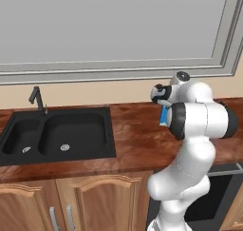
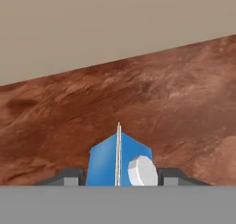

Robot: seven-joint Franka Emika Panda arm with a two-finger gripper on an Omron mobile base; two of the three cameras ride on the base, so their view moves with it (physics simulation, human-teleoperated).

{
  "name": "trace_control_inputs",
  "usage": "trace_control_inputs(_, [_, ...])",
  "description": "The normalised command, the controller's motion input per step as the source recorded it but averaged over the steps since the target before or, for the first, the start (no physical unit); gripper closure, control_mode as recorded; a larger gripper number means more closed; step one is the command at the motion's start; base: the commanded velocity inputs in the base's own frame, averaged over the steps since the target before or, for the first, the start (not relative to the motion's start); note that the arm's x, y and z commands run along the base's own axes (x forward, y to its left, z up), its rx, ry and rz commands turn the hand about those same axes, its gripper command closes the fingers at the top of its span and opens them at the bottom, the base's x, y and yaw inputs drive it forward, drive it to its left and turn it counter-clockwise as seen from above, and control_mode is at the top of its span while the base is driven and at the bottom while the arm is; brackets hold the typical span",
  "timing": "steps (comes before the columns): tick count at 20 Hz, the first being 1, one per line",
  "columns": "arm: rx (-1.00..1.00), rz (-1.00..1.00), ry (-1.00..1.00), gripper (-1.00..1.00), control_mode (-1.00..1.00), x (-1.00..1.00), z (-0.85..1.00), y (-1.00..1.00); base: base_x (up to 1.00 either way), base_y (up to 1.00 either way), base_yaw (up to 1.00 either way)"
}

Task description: Gather the eggs and milk located in the vicinity of the sink area and place them right next to the bowl.

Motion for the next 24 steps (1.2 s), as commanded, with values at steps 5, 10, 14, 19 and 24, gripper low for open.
trace_control_inputs(5, [0.02, 0.0, -0.17, 1.0, -1.0, -0.77, 0.63, 0.03, 0.0, 0.0, 0.0])
trace_control_inputs(10, [0.0, 0.0, -0.11, 1.0, -1.0, -0.74, 0.64, 0.2, 0.0, 0.0, 0.0])
trace_control_inputs(14, [0.0, 0.01, -0.05, 1.0, -1.0, -0.78, 0.7, 0.45, 0.0, 0.0, 0.0])
trace_control_inputs(19, [0.0, 0.0, -0.04, 1.0, -1.0, -0.79, 0.73, 0.5, 0.0, 0.0, 0.0])
trace_control_inputs(24, [-0.01, 0.0, -0.1, 1.0, -1.0, -0.95, 0.49, 0.45, 0.0, 0.0, 0.0])
